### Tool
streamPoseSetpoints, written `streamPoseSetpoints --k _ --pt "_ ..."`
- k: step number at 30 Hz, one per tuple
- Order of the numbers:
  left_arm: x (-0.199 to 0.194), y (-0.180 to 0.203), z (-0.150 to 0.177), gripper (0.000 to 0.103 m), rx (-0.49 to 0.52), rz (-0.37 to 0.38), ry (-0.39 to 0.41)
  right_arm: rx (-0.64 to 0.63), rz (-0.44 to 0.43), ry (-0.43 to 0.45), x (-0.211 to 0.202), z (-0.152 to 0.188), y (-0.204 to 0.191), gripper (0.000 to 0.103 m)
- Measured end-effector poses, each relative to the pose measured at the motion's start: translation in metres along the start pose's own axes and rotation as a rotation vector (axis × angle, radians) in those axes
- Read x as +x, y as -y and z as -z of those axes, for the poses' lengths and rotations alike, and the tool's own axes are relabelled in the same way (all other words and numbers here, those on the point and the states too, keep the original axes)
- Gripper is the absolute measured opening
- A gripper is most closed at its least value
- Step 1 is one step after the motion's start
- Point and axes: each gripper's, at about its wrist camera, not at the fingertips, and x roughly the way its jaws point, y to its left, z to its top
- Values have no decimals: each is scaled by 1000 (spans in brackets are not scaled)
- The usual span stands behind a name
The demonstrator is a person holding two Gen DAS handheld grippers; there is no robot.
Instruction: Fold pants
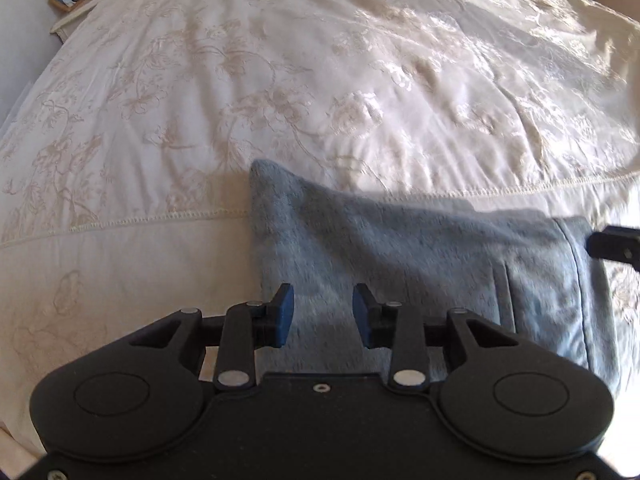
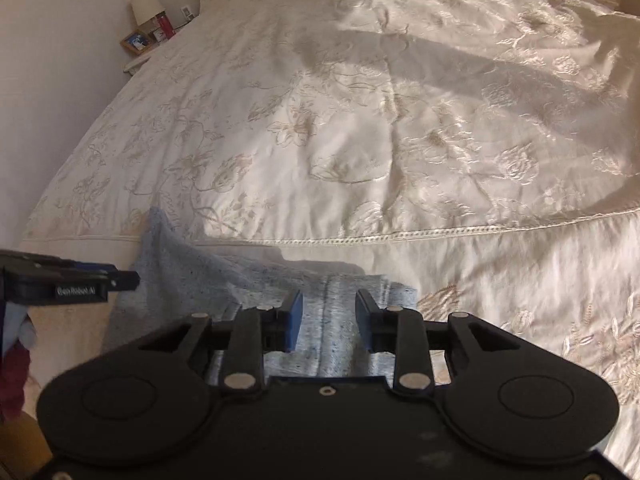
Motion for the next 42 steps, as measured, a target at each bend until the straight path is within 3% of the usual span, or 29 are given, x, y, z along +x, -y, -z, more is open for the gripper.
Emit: streamPoseSetpoints --k 2,4,9,14,15,17,20,26,33,37,42 --pt "6 8 21 44 24 7 -38 -83 23 -39 23 -1 -13 32" --pt "12 14 38 44 42 -12 -64 -128 99 -76 50 -4 -18 29" --pt "11 17 55 45 68 -40 -34 -69 209 -93 79 -27 -8 30" --pt "-11 -5 45 45 3 -11 9 41 112 -8 27 -20 11 42" --pt "-14 -12 43 50 -14 -11 20 54 105 2 15 -11 16 49" --pt "-14 -25 41 59 -45 -4 32 70 108 1 1 8 27 52" --pt "-5 -41 43 60 -91 13 20 130 95 -34 -9 37 44 55" --pt "23 -46 43 62 -88 56 -40 239 38 -89 9 60 62 57" --pt "39 -47 34 76 -94 107 -27 271 -46 -116 32 55 66 60" --pt "55 -54 30 88 -155 159 -55 282 -62 -128 38 54 69 62" --pt "60 -56 31 90 -214 172 -54 300 -89 -121 37 57 77 63"
